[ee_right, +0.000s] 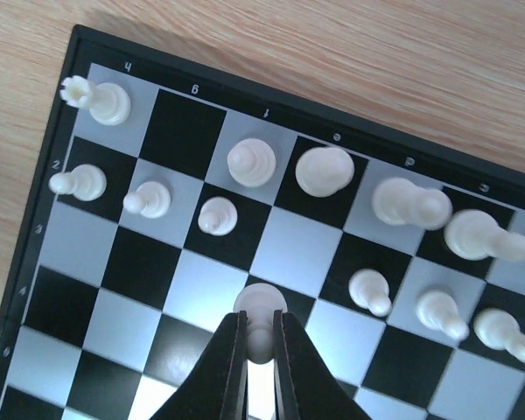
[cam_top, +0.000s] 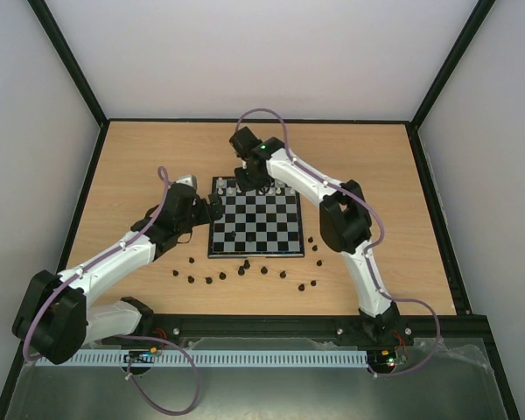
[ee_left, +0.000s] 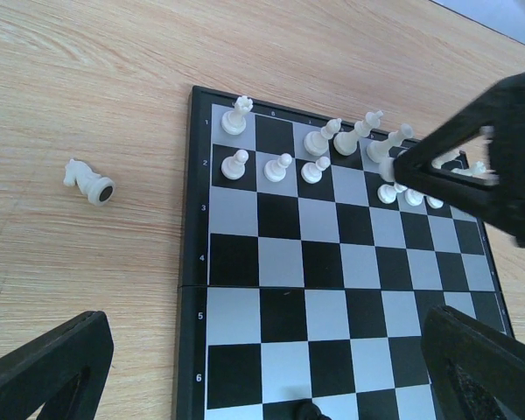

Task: Set up the chess pieces on the board
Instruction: Place the chess piece on the chessboard.

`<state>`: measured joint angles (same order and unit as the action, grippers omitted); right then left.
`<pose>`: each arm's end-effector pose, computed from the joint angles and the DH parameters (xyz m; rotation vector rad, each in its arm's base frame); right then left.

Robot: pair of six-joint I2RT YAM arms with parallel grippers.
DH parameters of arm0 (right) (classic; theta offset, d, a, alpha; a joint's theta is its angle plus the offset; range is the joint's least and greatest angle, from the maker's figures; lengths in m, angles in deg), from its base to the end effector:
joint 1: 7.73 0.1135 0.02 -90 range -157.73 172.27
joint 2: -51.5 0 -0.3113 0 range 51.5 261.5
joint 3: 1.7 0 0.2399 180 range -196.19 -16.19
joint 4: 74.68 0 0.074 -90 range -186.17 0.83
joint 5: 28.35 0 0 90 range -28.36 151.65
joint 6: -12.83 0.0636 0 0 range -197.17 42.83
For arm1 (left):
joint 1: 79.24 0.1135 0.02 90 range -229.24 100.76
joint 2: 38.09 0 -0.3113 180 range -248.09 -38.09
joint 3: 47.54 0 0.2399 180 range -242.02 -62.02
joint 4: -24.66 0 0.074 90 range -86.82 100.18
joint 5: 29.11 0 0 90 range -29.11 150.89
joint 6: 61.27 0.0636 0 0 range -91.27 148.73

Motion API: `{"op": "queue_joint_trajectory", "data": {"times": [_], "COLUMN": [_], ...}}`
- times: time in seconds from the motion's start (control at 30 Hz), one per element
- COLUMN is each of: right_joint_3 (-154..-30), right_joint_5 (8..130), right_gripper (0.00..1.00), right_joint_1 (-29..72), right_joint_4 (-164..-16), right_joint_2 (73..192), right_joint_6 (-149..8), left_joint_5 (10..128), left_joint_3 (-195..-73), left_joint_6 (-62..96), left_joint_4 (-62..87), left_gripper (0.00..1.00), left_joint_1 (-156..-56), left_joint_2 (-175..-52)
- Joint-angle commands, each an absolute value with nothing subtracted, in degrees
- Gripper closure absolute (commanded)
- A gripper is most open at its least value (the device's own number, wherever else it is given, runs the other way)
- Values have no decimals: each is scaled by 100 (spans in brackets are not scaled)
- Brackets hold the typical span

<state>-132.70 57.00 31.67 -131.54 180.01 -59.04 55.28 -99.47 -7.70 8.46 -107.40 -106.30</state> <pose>0.4156 0.3347 0.2558 -0.4366 2.5046 0.3026 0.2238 -0.1128 0.2616 -0.2162 2.1756 -0.5504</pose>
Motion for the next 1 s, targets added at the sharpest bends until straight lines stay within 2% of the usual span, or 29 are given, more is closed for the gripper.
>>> {"op": "queue_joint_trajectory", "data": {"times": [0.0, 0.9, 0.97], "right_joint_3": [-13931, -14363, -14363], "right_joint_5": [5458, 5325, 5330], "right_gripper": [96, 92, 89], "right_joint_1": [3208, 3208, 3206], "right_joint_4": [-13815, -13911, -13917], "right_joint_2": [18486, 19225, 19229], "right_joint_6": [-5987, -6009, -6011], "left_joint_5": [5438, 5481, 5482], "left_joint_3": [-9878, -9874, -9869], "left_joint_6": [-761, -755, -753], "left_joint_4": [865, 879, 877], "left_gripper": [1, 1, 1], "left_joint_1": [-10693, -10666, -10666], "left_joint_2": [-10516, -10542, -10549]}}
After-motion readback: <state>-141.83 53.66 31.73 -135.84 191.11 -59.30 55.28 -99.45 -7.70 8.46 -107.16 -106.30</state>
